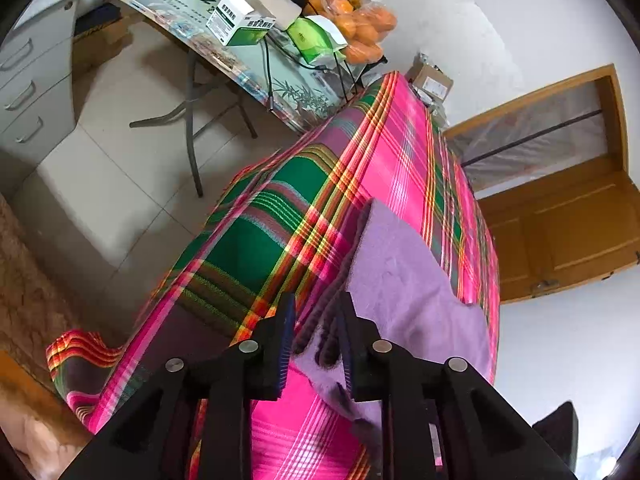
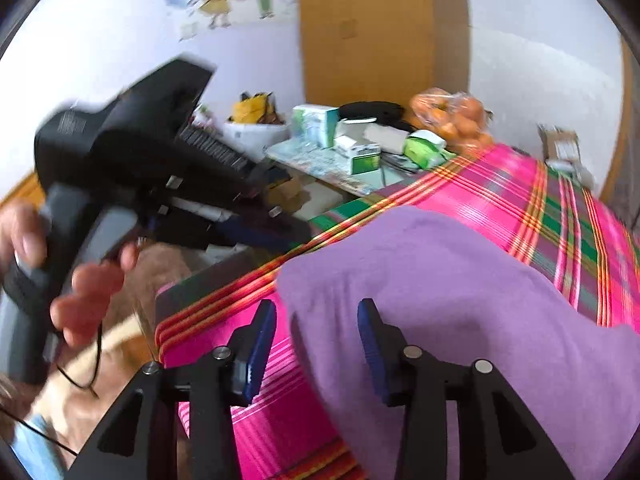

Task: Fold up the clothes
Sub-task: 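Grasp the sweatshirt's folded end with the left gripper and lift it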

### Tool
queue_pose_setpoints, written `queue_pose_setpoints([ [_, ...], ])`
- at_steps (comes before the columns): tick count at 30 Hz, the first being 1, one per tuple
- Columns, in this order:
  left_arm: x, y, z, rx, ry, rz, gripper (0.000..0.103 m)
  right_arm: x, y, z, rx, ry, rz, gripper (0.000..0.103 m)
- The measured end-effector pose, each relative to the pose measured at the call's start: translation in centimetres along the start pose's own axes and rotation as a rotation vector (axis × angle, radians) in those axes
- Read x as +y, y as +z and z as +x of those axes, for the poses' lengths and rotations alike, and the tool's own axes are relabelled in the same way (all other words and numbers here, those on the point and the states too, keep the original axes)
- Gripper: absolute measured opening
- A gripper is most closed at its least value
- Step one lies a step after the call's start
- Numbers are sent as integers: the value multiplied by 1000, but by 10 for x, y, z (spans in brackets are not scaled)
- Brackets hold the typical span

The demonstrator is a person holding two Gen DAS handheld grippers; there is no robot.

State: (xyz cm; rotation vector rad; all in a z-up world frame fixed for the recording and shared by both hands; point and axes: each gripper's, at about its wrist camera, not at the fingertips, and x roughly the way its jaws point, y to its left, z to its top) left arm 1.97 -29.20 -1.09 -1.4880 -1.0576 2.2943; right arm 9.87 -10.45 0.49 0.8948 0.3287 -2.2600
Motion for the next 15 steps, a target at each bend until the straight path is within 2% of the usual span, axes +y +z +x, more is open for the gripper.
queue_pose_setpoints([
  [1, 1, 0, 1, 7, -3, -3, 31, 7, -1, 3, 8, -11, -26, 43],
  [2, 1, 0, 2, 14, -6, -6, 41, 13, -2, 6, 20, -31, -52, 43],
  [6, 4, -1, 5, 43, -19, -19, 43, 26, -4, 21, 81, -116, -103, 43],
  [10, 6, 1, 8, 72, -37, -32, 43, 24, -5, 26, 96, -137, -71, 43],
  [12, 6, 2, 10, 88, -48, -39, 43, 21, -5, 26, 95, -140, -53, 32],
  [13, 6, 3, 11, 96, -56, -43, 43, 20, -6, 25, 92, -147, -50, 23],
  [15, 4, 5, 15, 113, -71, -50, 43, 20, -7, 23, 77, -146, -45, 15],
])
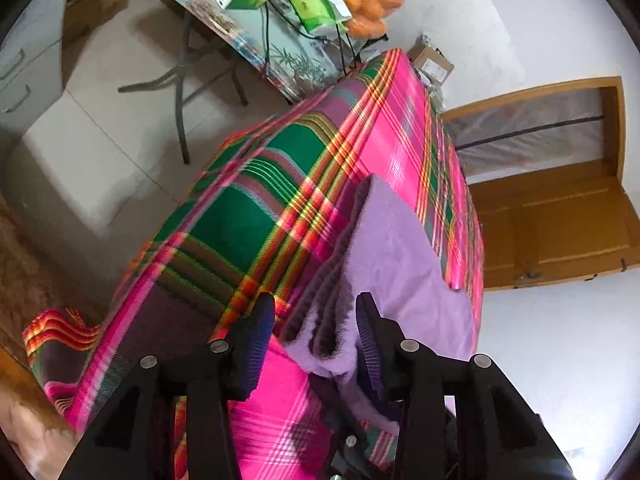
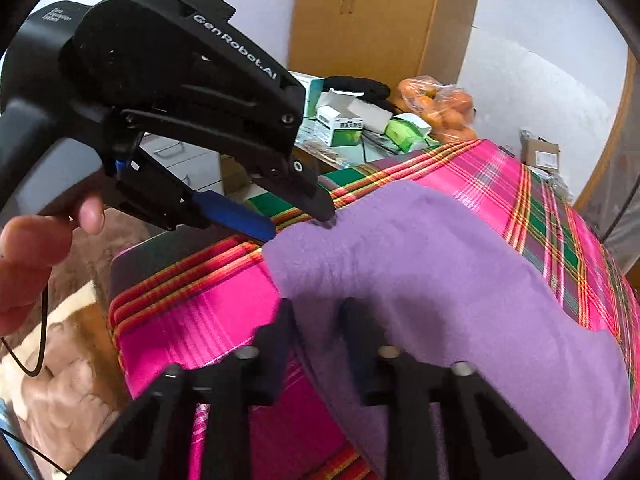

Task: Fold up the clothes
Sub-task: 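Grasp the sweatshirt's folded end with the left gripper and lift it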

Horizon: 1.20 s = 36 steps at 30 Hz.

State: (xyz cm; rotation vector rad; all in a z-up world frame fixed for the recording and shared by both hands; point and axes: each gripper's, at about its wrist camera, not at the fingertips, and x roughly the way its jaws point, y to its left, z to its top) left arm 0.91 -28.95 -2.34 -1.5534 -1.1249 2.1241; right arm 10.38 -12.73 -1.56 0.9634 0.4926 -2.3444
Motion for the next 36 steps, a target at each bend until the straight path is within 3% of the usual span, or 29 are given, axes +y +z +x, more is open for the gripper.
queue_pose_setpoints([
  [2, -1, 2, 5, 18, -24, -8, 43, 0, -1, -3, -14, 1, 5, 7],
  [4, -1, 5, 9, 36, -49, -15, 43, 1, -3, -7, -36, -1, 3, 6],
  [8, 3, 12, 13, 64, -98, -61, 56, 3, -5, -17, -80, -2, -5, 5],
  [18, 10, 25, 27, 130, -197, -151, 56, -11, -8, -36, -162, 25, 52, 5],
  [24, -3, 30, 44, 187, -213, -142, 56, -18, -9, -48, -207, 52, 86, 5],
  [36, -26, 52, 72, 270, -233, -169, 55, -17, -12, -43, -188, 68, 74, 5],
])
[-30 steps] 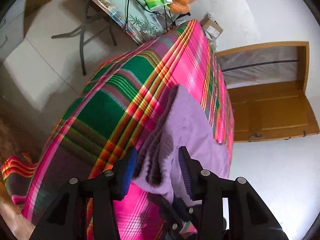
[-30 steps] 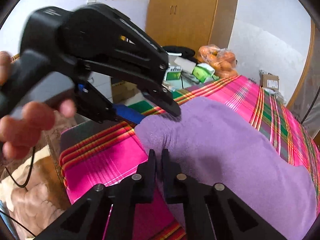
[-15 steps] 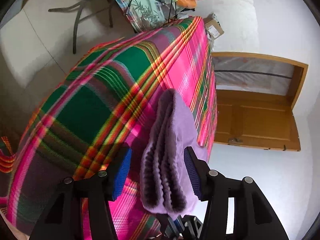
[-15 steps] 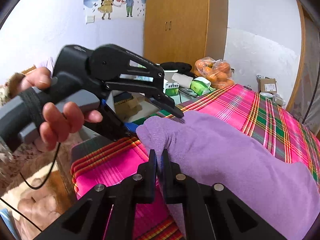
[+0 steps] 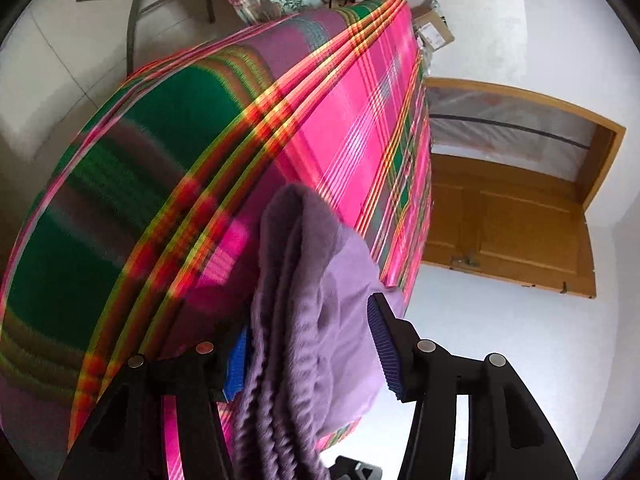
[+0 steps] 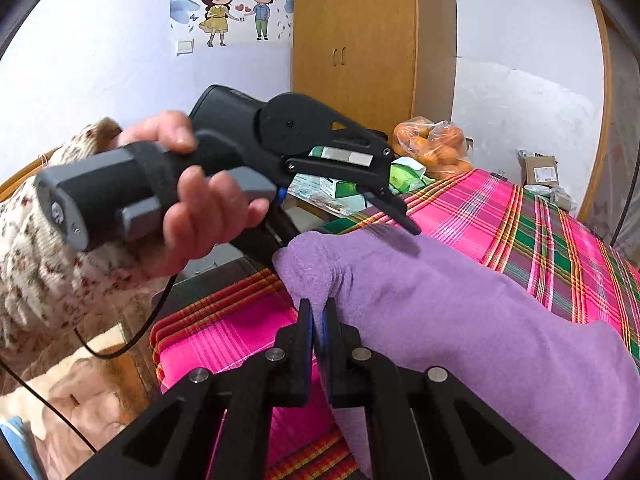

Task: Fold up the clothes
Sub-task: 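Grasp the sweatshirt's folded end with the left gripper and lift it, then hold the lifted sweatshirt end in the left gripper while the right gripper pinches the sweatshirt edge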

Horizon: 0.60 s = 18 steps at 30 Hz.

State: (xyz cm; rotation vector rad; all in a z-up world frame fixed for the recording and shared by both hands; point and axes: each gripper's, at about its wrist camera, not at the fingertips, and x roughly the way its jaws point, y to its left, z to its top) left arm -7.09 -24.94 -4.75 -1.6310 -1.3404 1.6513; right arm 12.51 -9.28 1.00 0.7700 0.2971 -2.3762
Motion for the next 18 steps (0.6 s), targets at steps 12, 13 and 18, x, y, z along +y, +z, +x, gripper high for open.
queue_pose_setpoints([
  [12, -13, -10, -7, -73, 63, 111, 22, -5, 0, -1, -11, 8, 10, 5],
  [13, -15, -11, -7, -76, 65, 127, 22, -5, 0, -1, -14, 9, 12, 5],
  [18, -21, -11, -5, -59, 68, 181, 22, -8, 0, -5, -25, 14, 18, 5],
])
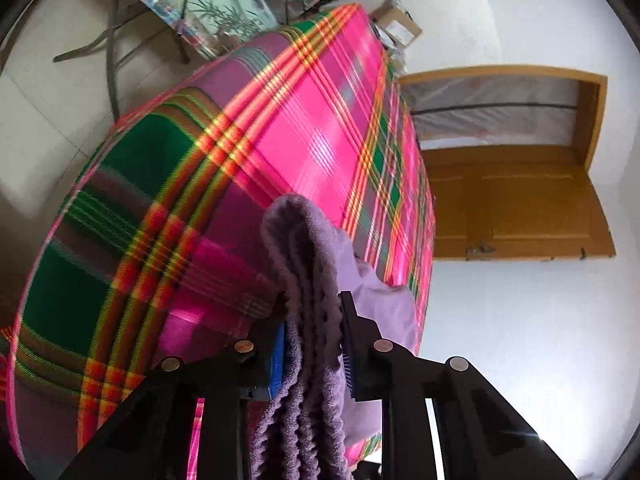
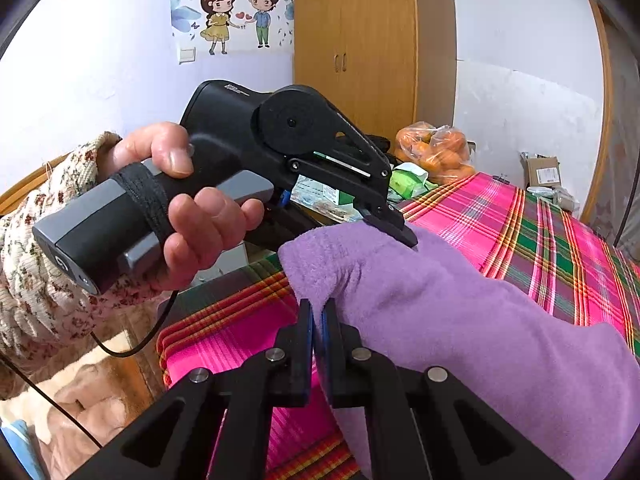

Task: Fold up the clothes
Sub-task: 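Hold the lifted sweatshirt end in the left gripper while the right gripper pinches the sweatshirt edge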

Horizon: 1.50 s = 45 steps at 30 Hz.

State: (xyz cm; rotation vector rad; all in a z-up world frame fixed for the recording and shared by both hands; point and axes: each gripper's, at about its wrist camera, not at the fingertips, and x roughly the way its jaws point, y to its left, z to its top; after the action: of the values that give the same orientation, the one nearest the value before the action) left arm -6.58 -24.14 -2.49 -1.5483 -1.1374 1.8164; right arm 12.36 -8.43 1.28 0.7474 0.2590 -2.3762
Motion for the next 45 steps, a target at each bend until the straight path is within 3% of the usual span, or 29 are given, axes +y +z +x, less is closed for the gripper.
queue_pose_setpoints([
  [7, 13, 5, 14, 61, -15, -46, 23, -1, 1, 0, -1, 1, -2, 5],
  [18, 13, 6, -17, -14, 39, 59, 17, 14, 3, 13, 24, 30, -17, 4],
  [24, 27, 10, -27, -31, 26, 37, 17, 20, 9, 30, 41, 46, -21, 3],
  [28, 24, 11, -13, -21, 30, 11, 17, 17, 3, 46, 107, 58, -2, 3],
  [33, 21, 9, -7, -17, 30, -4, 17, 13, 0, 51, 128, 70, 21, 3],
  [45, -9, -7, -8, -46, 53, 39, 17, 0, -1, 23, 63, 81, 51, 3],
])
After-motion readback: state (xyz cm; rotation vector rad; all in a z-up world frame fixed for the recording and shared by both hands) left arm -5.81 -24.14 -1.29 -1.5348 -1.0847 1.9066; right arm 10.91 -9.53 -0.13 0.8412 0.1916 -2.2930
